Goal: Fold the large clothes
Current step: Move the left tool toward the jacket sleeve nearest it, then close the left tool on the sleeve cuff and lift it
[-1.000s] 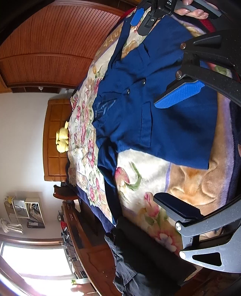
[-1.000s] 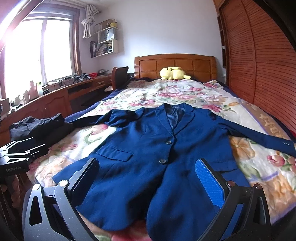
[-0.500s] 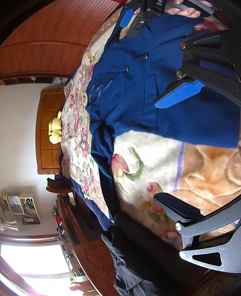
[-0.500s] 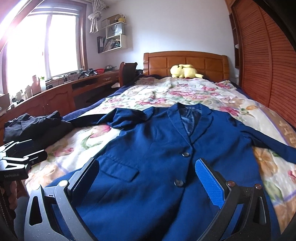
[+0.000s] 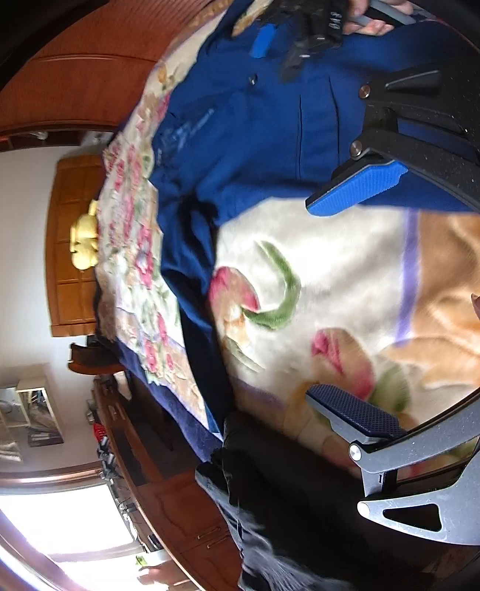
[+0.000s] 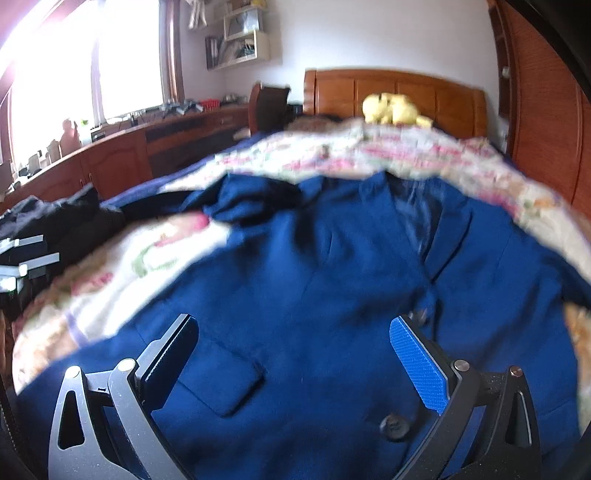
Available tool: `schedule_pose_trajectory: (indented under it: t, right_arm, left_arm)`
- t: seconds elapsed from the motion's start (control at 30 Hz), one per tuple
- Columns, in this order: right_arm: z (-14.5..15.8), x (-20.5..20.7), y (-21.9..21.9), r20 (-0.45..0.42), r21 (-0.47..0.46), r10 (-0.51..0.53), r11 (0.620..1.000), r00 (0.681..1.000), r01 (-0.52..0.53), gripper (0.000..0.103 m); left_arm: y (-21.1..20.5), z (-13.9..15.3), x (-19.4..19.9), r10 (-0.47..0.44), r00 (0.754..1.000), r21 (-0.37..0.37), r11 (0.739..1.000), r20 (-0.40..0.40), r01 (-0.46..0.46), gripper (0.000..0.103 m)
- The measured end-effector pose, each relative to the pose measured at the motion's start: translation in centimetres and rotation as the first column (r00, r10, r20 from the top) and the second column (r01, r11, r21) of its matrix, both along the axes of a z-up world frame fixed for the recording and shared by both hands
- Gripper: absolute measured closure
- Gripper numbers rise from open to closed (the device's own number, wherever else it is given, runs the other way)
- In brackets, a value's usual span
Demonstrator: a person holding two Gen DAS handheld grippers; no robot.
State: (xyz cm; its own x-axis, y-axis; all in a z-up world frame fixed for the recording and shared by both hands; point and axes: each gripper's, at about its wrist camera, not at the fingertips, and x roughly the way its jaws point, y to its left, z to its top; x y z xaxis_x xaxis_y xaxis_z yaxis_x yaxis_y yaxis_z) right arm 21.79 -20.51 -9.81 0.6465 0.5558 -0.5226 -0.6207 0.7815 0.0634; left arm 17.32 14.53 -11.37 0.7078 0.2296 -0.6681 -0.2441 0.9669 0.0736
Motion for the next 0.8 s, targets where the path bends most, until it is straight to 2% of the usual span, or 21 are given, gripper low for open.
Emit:
schedule_pose_trajectory:
  t: [0.07,0.17,0.3,0.57,0.67,0.8]
  right_arm:
    - [-0.8,0.4,0.0,-0.044,-0.011,0.001,1.0,0.999,-0.002,0.0]
    - [-0.2,-0.2,-0.5,-0.031,0.006,0.009,1.0,0.999,-0.009,0.0]
    - [-0.3,-0.7,-0.1,-0.019,-0.013,0.009,1.0,1.0,-0.01,0.0]
    - [-0.7,0.5,1.3,-0.016,-0.03,0.014,0.999,1.0,-0.015,0.0]
    - [-0.8,1.2,1.5,-0.031,-0.031,0.019,0.999,0.999,-0.02,0.0]
    - [-0.8,1.3,1.6,-0.039,-0.031,0.021,0.999,0.999,-0.022,0.0]
  left_arm:
    - [1.1,-0.5,1.1,0.001,1.0,-0.005,1.0,-0.021,-0.001,0.01]
    - [2.7,-1.2,3.0,-0.006,0.999,-0.01,1.0,-0.053,0.005,0.01]
    - [5.0,-1.9,6.0,-0.017,0.996,-0.005,1.0,-0.09,0.016,0.01]
    - [9.5,-1.6,11.8,-0.003,0.995,-0.01,1.0,-0.097,0.002,0.01]
    - [10.9,-1.3,13.5,0.0,0.997,-0.017,1.0,-0.081,-0.001,0.016]
    - [13.3,-1.6,16.0,0.02,0.994,-0.021,1.0,-0.112,-0.023,0.027]
